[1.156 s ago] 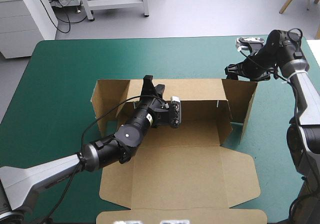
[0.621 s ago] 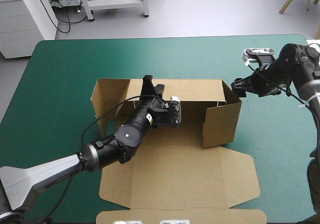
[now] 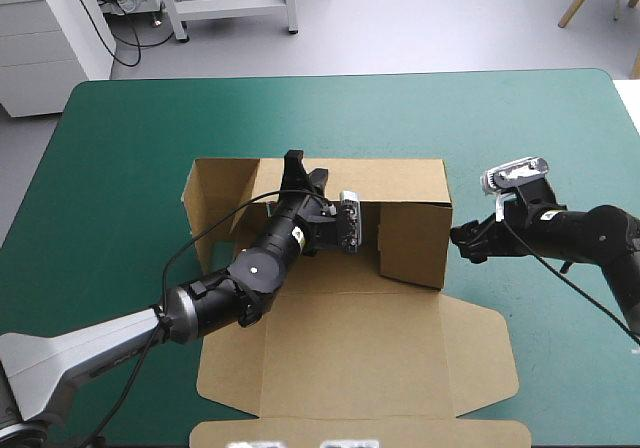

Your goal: Fold the box

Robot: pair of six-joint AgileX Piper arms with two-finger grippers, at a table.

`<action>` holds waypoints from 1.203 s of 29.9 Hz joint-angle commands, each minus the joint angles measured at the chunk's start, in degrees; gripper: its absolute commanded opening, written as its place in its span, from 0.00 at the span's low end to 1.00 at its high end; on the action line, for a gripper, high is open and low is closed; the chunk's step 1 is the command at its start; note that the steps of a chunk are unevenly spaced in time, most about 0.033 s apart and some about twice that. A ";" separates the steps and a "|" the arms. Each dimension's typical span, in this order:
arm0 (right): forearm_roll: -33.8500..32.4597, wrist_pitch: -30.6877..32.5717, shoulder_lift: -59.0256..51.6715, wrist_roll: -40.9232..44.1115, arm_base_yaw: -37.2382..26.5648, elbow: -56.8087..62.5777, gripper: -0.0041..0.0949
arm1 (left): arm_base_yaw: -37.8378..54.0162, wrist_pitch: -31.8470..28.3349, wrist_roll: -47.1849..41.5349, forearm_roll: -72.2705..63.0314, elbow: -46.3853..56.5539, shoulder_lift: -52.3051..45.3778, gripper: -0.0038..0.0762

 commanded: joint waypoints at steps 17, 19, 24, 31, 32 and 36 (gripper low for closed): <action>11.78 5.60 -1.87 -8.79 -0.36 2.50 0.76 | 0.48 1.87 -2.13 -6.39 0.48 -0.66 0.04; 15.27 5.06 -1.77 -10.96 -0.26 2.50 0.76 | 0.48 1.87 -2.13 -6.39 0.48 -0.66 0.04; 16.18 0.54 -1.64 -12.96 4.93 2.50 0.76 | 0.48 1.75 -2.13 -6.39 0.48 -0.66 0.04; 10.81 -11.59 -0.77 -10.92 13.45 2.39 0.56 | 0.48 1.96 -2.13 -6.39 0.48 -0.66 0.04; 10.65 -11.59 -0.77 -10.92 13.56 2.39 0.52 | 0.48 1.96 -2.13 -6.39 0.48 -0.66 0.04; 10.45 -9.86 -0.77 -11.18 13.54 2.39 0.30 | 0.48 1.96 -2.38 -6.39 0.48 -0.66 0.04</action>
